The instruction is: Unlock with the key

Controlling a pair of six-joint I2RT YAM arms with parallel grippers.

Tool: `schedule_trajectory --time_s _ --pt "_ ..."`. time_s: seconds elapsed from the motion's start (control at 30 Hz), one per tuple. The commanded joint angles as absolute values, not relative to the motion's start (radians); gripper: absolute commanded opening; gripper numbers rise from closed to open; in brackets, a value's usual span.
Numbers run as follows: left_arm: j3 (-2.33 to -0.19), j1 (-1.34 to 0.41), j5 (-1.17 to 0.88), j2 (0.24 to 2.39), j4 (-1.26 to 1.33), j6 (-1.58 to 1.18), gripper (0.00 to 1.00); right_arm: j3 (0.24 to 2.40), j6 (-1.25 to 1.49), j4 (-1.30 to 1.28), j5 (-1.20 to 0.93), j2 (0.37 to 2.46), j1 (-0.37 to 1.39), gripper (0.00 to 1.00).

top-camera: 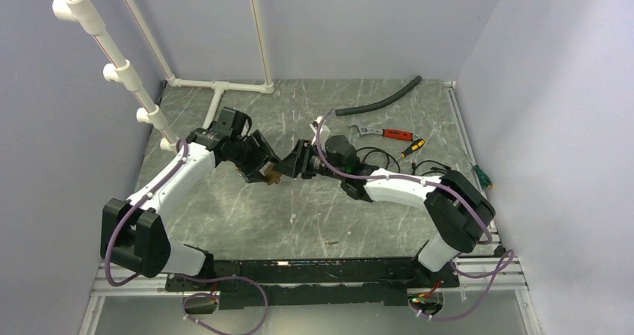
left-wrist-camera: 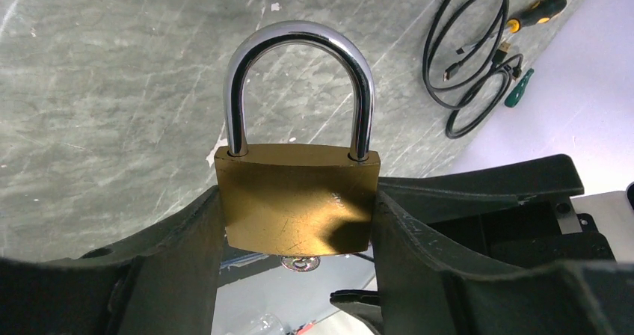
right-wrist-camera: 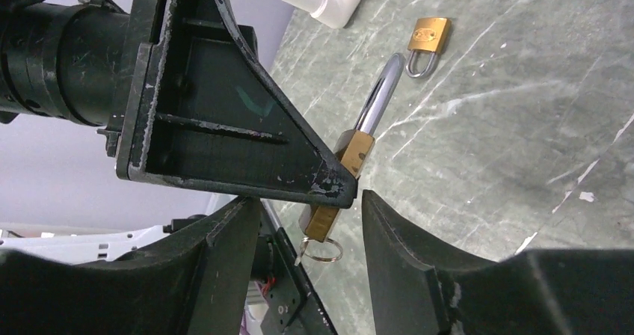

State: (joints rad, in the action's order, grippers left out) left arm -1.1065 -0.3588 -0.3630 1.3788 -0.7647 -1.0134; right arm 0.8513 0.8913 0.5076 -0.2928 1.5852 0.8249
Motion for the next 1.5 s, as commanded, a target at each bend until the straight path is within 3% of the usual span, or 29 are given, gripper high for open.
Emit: schedule_trajectory --time_s 0.0,0.3,0.47,0.6,0.67,0.8,0.9,0.97,1.13,1.2,1.33,1.47 --pt "-1.109 -0.366 -0.41 1.311 -0.687 -1.045 0.0 0.911 0.908 0.495 -0.23 1.62 0.833 0.53" --pt "-1.09 -0.369 -0.417 1.298 -0.65 -1.086 0.0 0.961 0.876 0.403 -0.161 1.657 0.886 0.39" --pt "-1.086 -0.369 -0.41 1.269 -0.621 -1.121 0.0 0.948 0.883 0.387 -0.132 1.659 0.896 0.2" --pt "-1.083 -0.369 -0.422 1.254 -0.603 -1.128 0.05 0.941 0.868 0.375 -0.11 1.635 0.894 0.14" --pt "-1.083 -0.368 -0.446 1.252 -0.592 -1.117 0.17 0.942 0.854 0.373 -0.105 1.625 0.894 0.09" --pt "-1.095 -0.369 -0.475 1.244 -0.564 -1.057 0.66 0.937 0.834 0.391 -0.12 1.6 0.885 0.0" --pt "-1.121 -0.368 -0.446 1.23 -0.585 -0.996 0.9 0.932 0.834 0.384 -0.128 1.575 0.871 0.0" --pt "-1.154 -0.367 -0.395 1.217 -0.638 -0.937 0.99 0.926 0.83 0.372 -0.123 1.547 0.865 0.0" --pt "-1.185 -0.365 -0.312 1.135 -0.643 -0.846 0.99 0.891 0.837 0.358 -0.11 1.455 0.842 0.0" --pt "-1.126 -0.363 -0.325 1.052 -0.555 -0.844 0.9 0.861 0.859 0.394 -0.131 1.399 0.824 0.0" --pt "-0.959 -0.346 -0.556 0.944 -0.232 -0.858 0.83 0.828 0.905 0.428 -0.187 1.304 0.798 0.0" --pt "-0.891 -0.343 -0.705 0.896 -0.024 -0.944 0.84 0.806 0.921 0.469 -0.242 1.211 0.795 0.0"
